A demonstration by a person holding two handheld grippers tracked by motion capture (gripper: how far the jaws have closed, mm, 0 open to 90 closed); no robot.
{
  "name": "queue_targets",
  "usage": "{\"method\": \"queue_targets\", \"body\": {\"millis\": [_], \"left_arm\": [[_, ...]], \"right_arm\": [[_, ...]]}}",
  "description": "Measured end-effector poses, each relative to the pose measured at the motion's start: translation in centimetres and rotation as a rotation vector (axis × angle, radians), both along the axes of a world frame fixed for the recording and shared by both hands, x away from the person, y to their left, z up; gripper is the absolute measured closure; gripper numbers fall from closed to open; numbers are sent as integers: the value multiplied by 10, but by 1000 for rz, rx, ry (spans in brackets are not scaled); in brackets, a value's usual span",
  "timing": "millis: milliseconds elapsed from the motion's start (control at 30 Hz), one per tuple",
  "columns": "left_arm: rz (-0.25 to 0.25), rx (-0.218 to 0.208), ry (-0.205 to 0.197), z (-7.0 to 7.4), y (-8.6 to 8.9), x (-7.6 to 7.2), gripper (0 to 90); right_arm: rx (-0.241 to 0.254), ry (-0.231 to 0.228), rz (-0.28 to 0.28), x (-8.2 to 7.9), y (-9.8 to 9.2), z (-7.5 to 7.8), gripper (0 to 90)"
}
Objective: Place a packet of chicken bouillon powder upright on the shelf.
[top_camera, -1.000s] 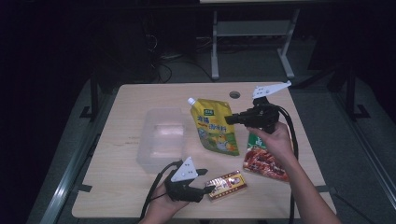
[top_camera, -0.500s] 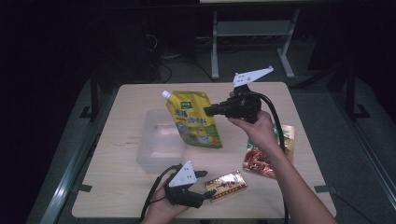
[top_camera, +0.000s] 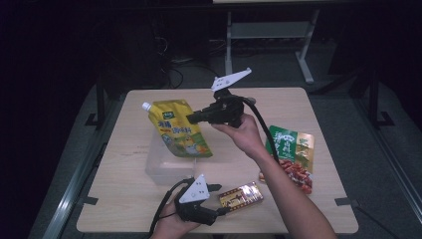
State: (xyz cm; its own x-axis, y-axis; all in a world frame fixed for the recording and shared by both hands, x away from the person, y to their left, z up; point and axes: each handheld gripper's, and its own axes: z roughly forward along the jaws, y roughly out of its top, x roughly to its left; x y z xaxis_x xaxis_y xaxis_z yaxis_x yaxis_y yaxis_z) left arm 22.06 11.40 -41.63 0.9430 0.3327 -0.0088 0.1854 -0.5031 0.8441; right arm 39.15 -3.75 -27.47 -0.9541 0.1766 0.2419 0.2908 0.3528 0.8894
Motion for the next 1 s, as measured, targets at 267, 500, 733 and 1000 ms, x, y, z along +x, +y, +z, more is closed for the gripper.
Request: {"method": "queue_targets", "body": {"millis": [267,500,733,1000], "left_arm": [[-5,-5,6,0,0,-3,326],[-2,-13,6,0,1,-3,326],[-7,-5,8,-1,0,-3,325],[-10,-7,5,-1,0,-1,325]], "right_arm": [[-18,26,26,10,28,-17,900],[-44,55,30,18,42,-33,900],[-78,60,26,23,52,-44,900],[-113,53,17,24,53,-48,892]]}}
